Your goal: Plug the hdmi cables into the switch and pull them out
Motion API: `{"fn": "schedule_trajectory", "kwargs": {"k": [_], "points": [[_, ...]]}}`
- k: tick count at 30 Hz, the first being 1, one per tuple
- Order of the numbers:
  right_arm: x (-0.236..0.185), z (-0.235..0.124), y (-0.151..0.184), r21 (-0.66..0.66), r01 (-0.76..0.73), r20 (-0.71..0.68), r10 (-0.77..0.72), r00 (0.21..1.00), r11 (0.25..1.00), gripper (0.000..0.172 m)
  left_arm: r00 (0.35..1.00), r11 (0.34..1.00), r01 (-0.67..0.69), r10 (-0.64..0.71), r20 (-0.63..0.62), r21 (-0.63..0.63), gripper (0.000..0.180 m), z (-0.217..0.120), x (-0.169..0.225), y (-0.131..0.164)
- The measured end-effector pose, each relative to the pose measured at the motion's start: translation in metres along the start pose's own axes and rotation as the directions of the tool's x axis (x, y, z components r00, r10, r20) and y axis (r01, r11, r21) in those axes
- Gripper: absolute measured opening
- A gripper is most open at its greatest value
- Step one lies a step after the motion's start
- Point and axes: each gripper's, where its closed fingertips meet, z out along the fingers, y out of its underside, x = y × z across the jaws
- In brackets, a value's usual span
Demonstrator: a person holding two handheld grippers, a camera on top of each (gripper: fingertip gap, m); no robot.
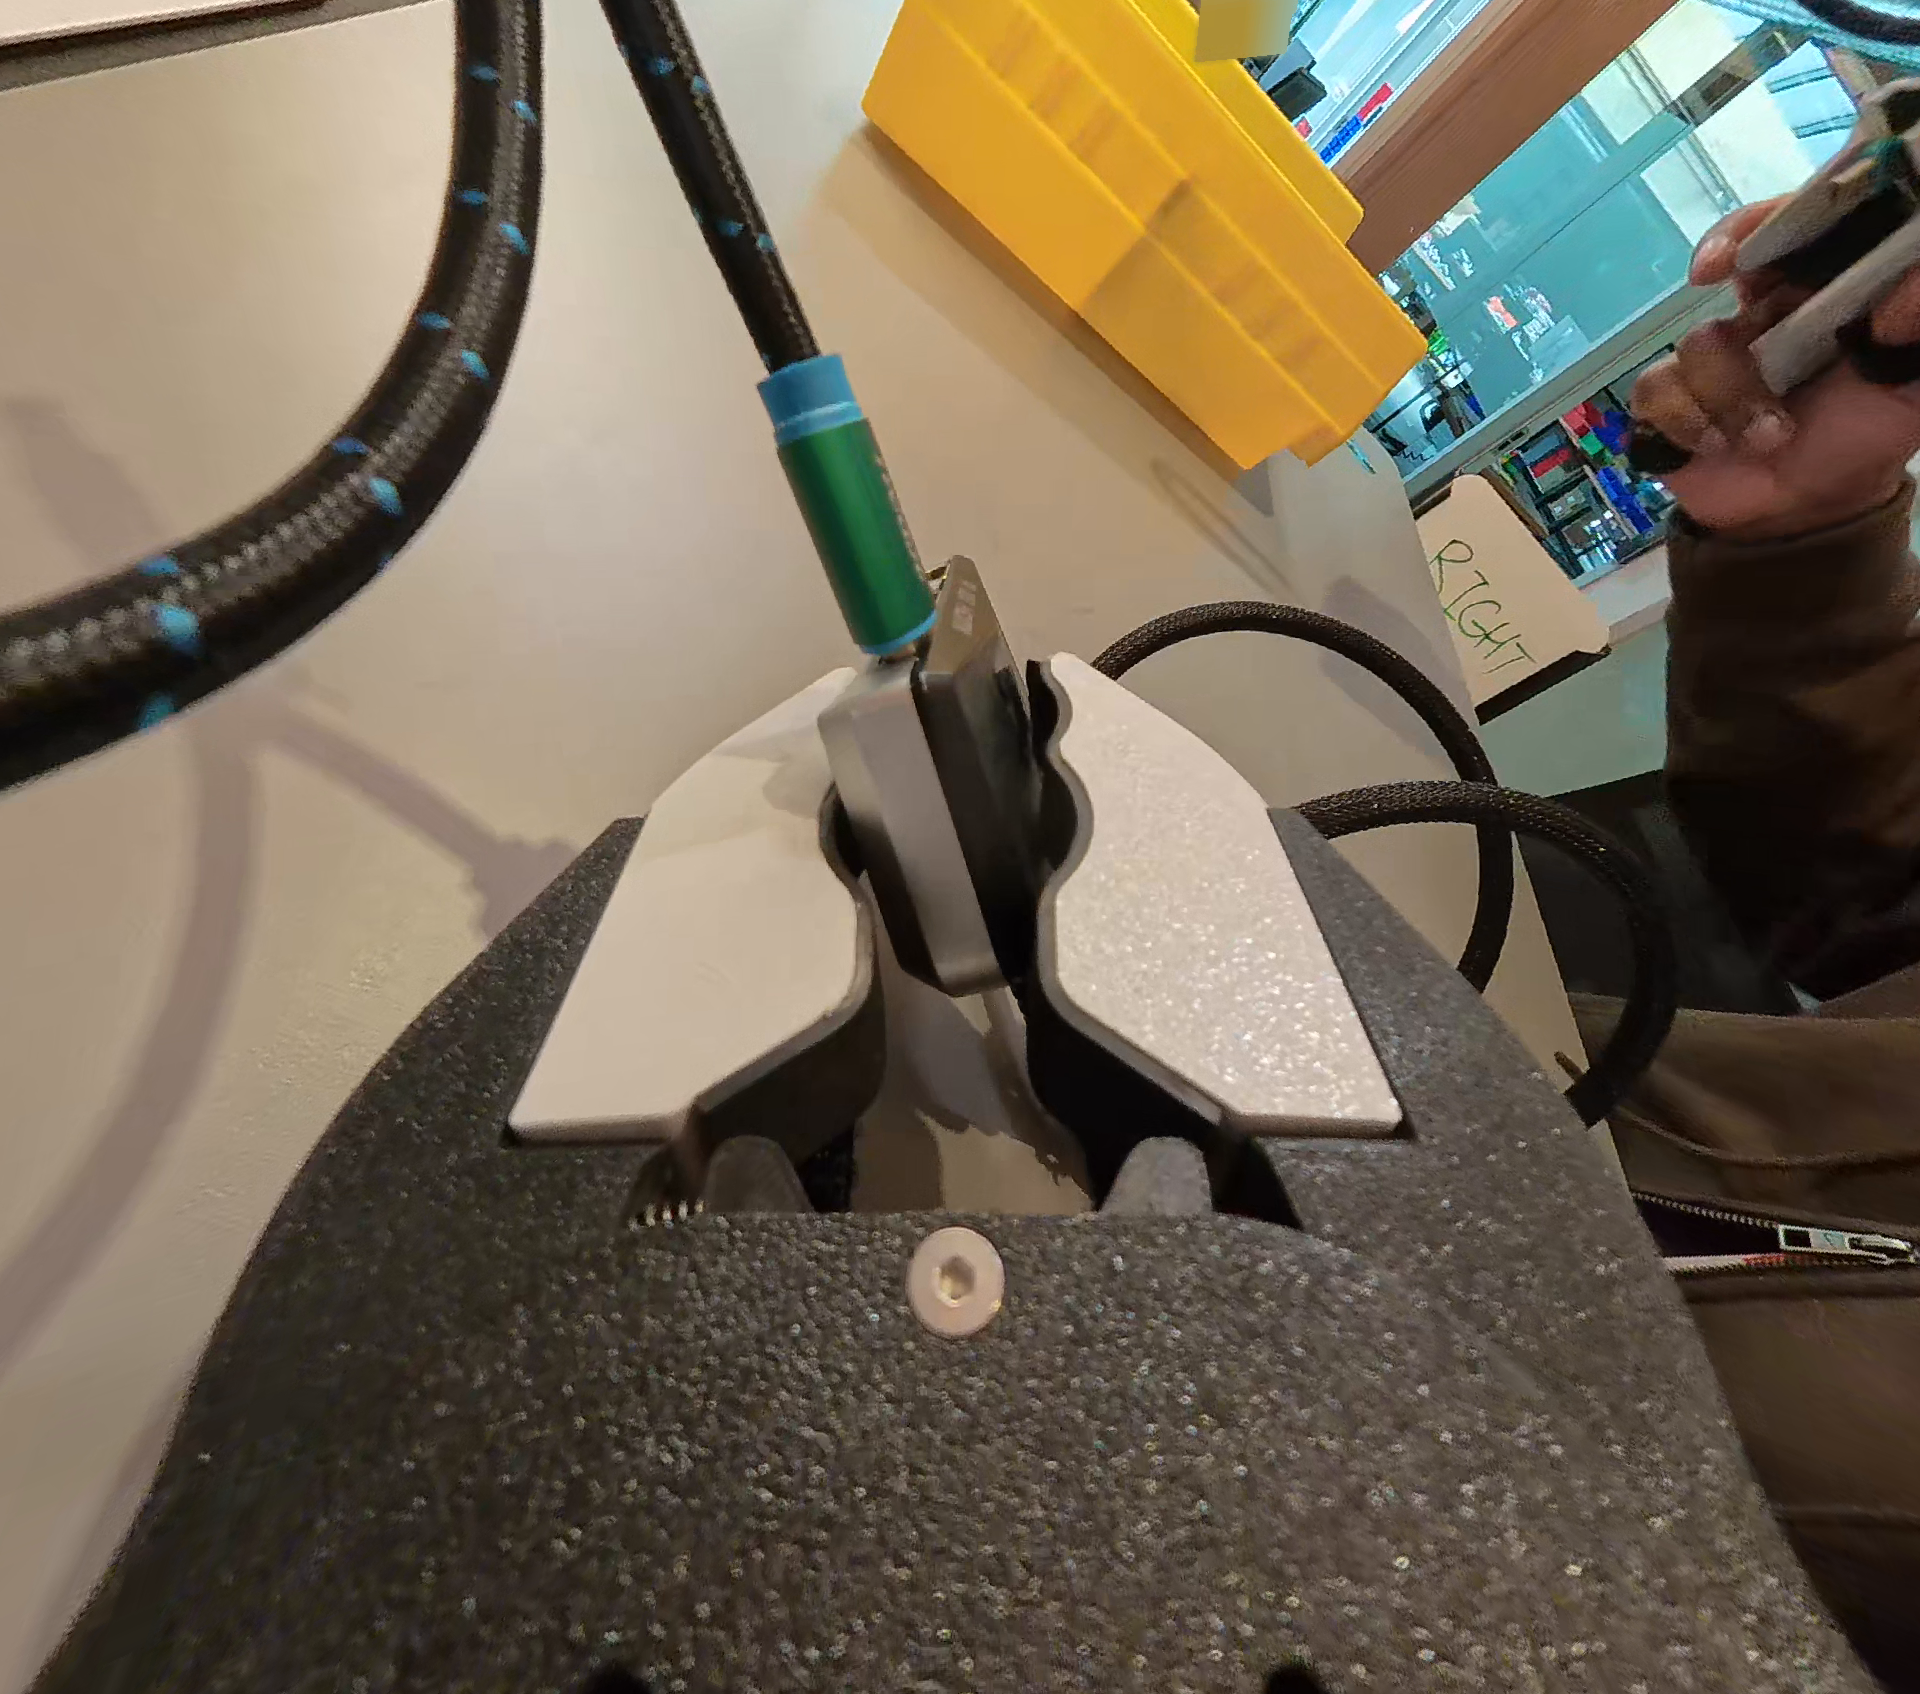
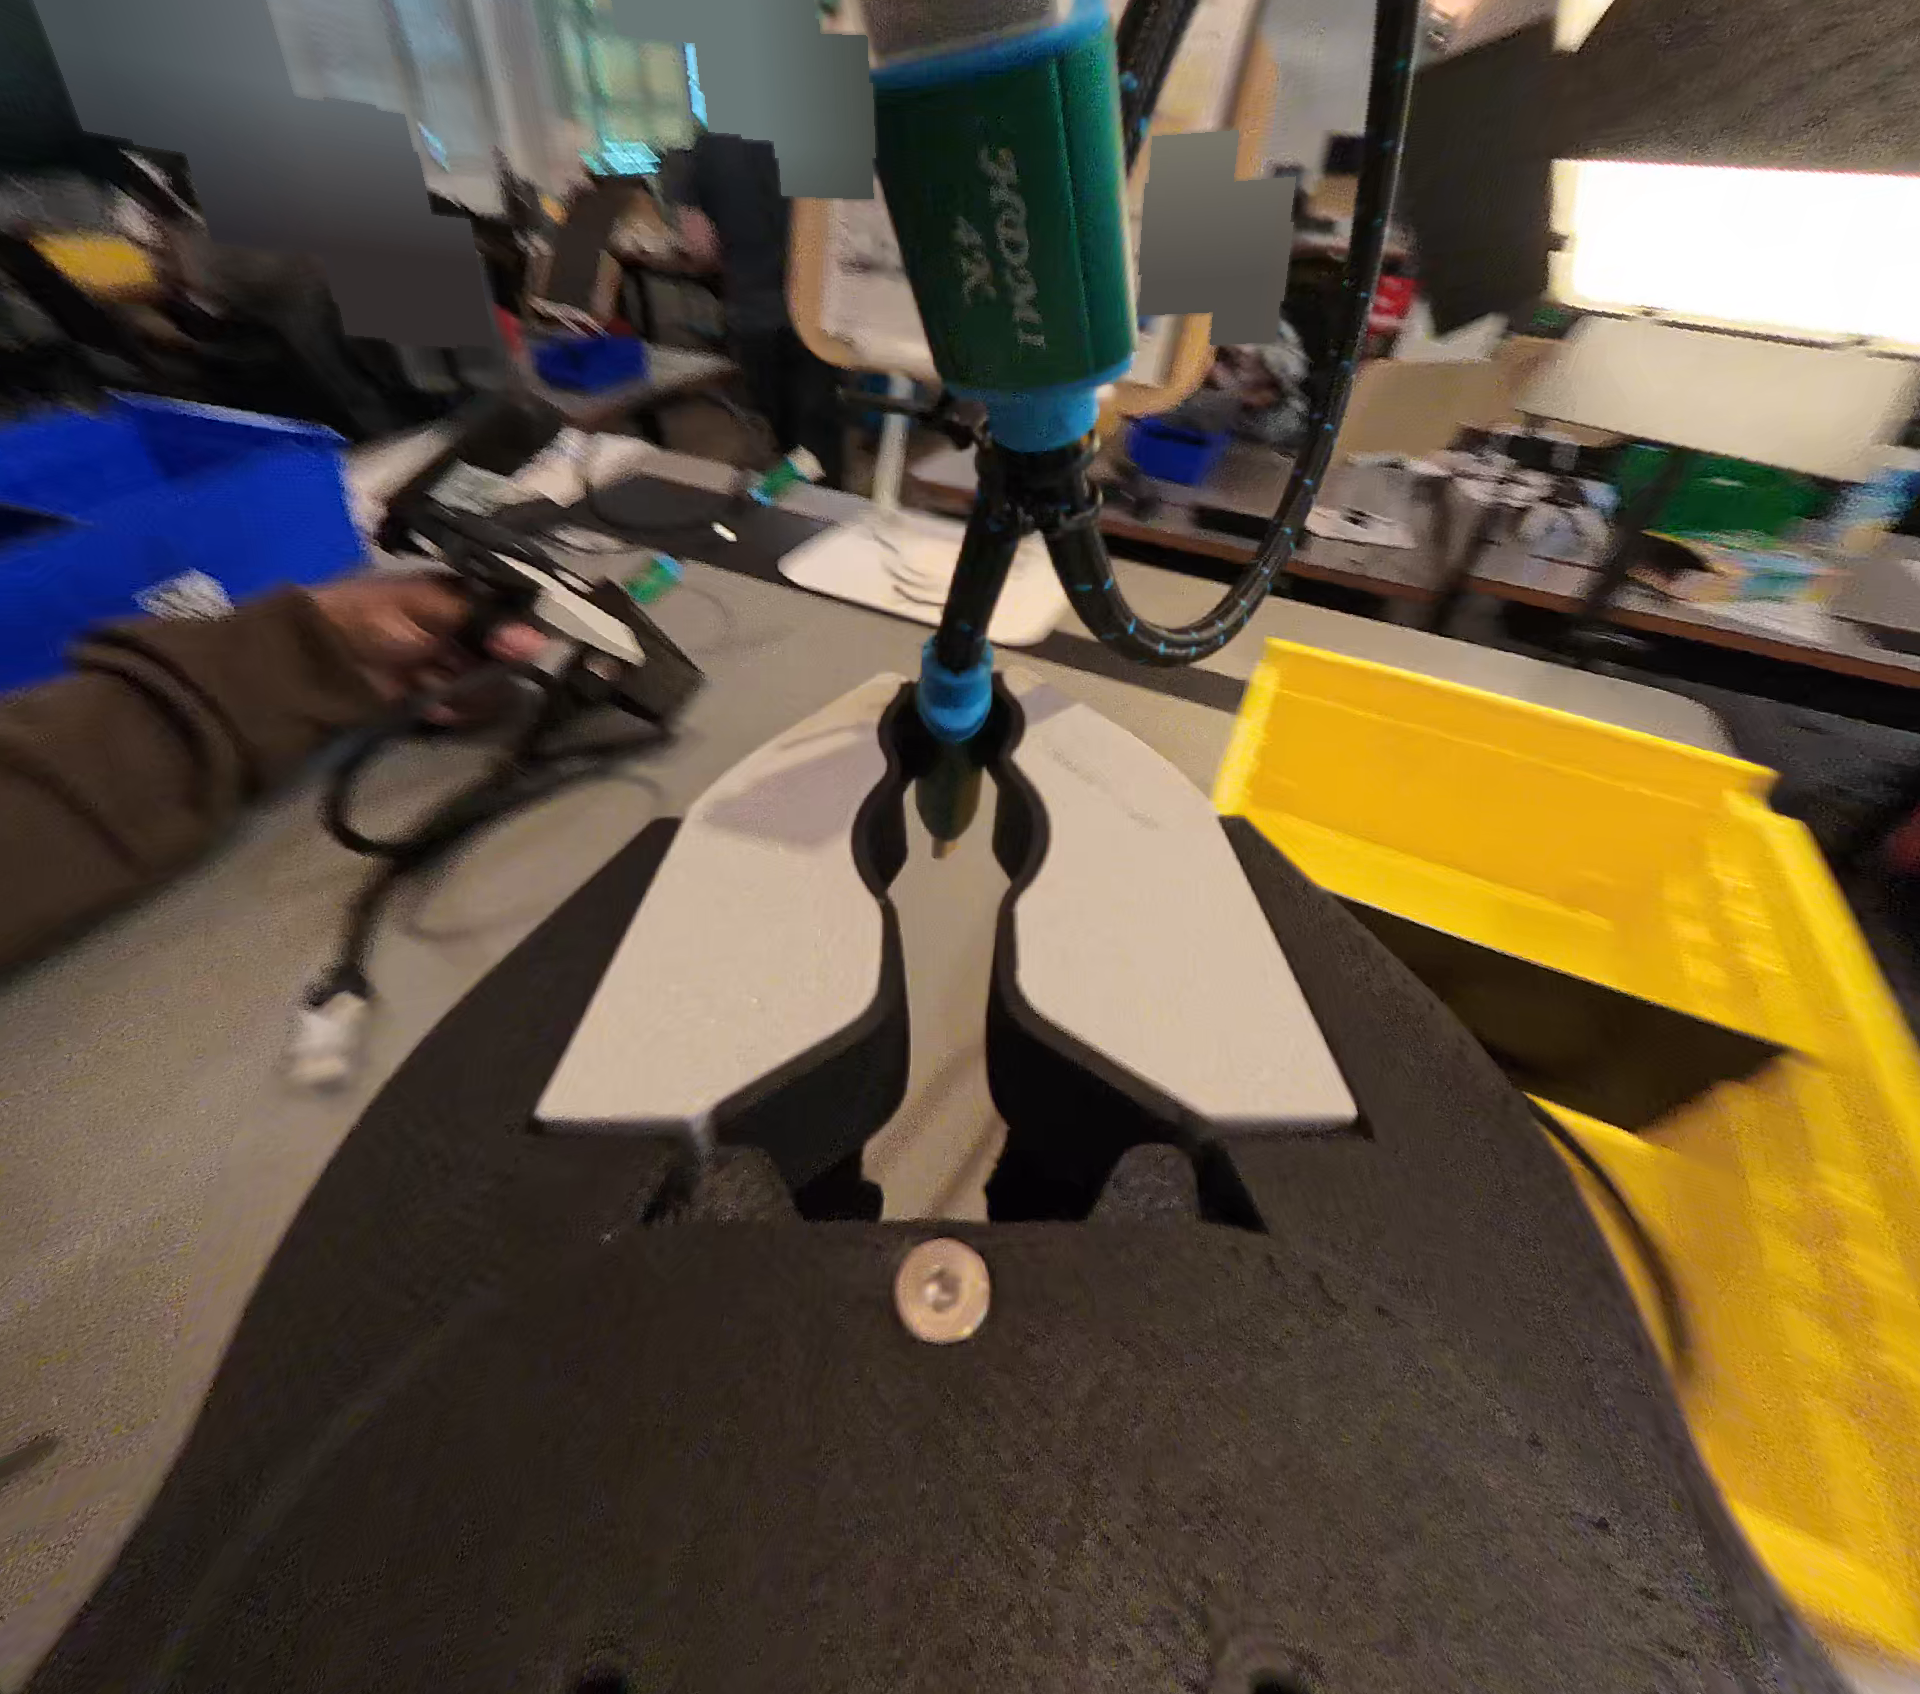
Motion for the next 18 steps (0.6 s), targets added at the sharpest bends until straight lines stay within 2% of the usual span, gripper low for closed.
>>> {"fn": "schedule_trajectory", "kwargs": {"k": [2,5,9,14,18], "points": [[0.036,-0.025,0.01,-0.132,0.089,-0.115,-0.104,0.988,0.987,0.011,1.0,1.0,0.004,-0.004,0.004,-0.005,0.028,0.001,-0.001,0.0],[0.086,-0.056,0.034,-0.315,0.147,-0.211,-0.22,0.952,0.938,0.012,1.0,1.0,0.003,-0.003,0.007,-0.008,0.028,0.001,-0.001,0.001],[0.137,-0.078,0.082,-0.542,0.089,-0.263,-0.269,0.927,0.836,0.012,1.0,1.0,0.012,-0.012,0.01,-0.023,0.028,0.003,-0.002,0.002],[0.159,-0.075,0.144,-0.723,-0.001,-0.276,-0.287,0.917,0.691,0.011,1.0,0.999,0.012,-0.012,0.016,-0.046,0.029,0.007,-0.004,0.004],[0.151,-0.057,0.169,-0.79,0.017,-0.213,-0.3,0.93,0.613,0.012,1.0,0.999,0.017,-0.016,0.015,-0.048,0.029,0.007,-0.004,0.004]]}}
